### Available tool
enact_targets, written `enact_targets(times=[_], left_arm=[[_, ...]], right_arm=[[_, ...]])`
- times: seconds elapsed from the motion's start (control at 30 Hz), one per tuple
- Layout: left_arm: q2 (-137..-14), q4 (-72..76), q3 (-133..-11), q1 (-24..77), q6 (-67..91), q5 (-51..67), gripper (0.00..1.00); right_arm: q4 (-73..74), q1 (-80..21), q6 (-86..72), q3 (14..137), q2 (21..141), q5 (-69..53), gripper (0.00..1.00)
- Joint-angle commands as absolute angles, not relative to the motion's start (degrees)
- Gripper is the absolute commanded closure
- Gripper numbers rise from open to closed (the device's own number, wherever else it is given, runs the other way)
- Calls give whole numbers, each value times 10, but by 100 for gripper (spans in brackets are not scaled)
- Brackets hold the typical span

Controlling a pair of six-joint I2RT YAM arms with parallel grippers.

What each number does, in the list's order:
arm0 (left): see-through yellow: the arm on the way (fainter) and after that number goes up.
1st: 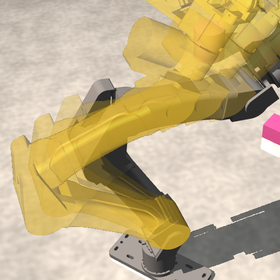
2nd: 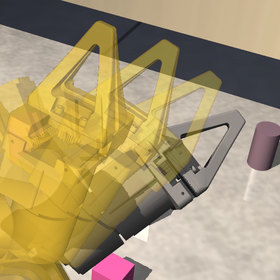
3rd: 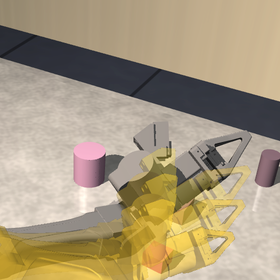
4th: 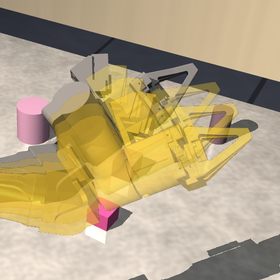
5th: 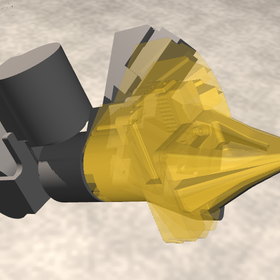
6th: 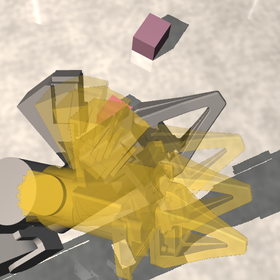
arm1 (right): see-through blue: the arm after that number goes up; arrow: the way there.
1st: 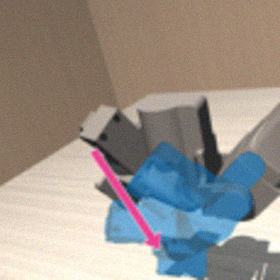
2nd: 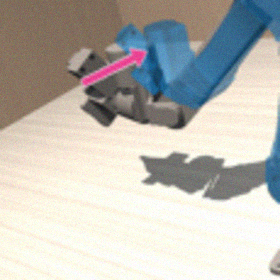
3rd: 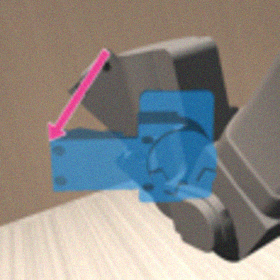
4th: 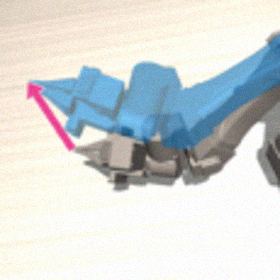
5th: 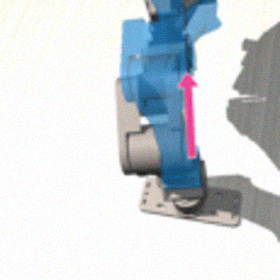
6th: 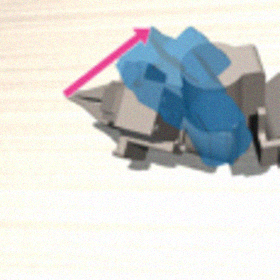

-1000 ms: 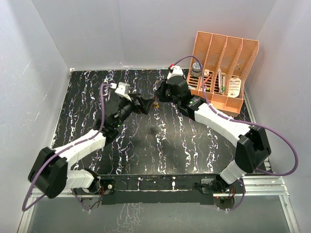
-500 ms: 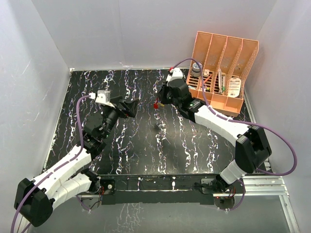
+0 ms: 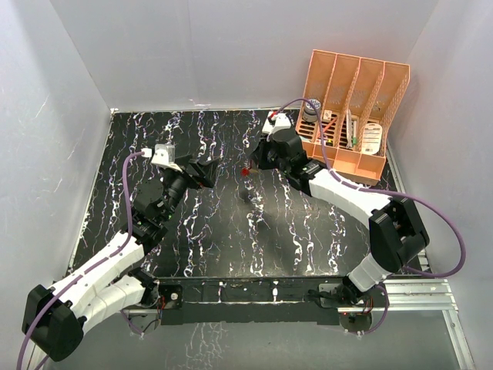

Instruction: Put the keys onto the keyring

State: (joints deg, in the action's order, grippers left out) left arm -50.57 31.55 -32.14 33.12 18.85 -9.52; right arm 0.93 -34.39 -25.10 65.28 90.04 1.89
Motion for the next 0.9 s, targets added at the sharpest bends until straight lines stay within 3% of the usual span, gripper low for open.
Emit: enact_targets(times=[0.0, 0.13, 0.4, 0.87], left_arm=[[-501, 320, -328, 329, 185, -98, 1], [-498, 314, -330, 329, 186, -101, 1], [-496, 306, -334, 329, 190, -105, 1], [-491, 294, -332, 327, 181, -115, 1]], right_arm=[[-48, -347, -247, 661, 886, 10, 100], [4, -347, -248, 680, 904, 66, 100], [7, -353, -246, 695, 930, 19, 100], [-15, -411, -255, 756, 1077, -64, 100]])
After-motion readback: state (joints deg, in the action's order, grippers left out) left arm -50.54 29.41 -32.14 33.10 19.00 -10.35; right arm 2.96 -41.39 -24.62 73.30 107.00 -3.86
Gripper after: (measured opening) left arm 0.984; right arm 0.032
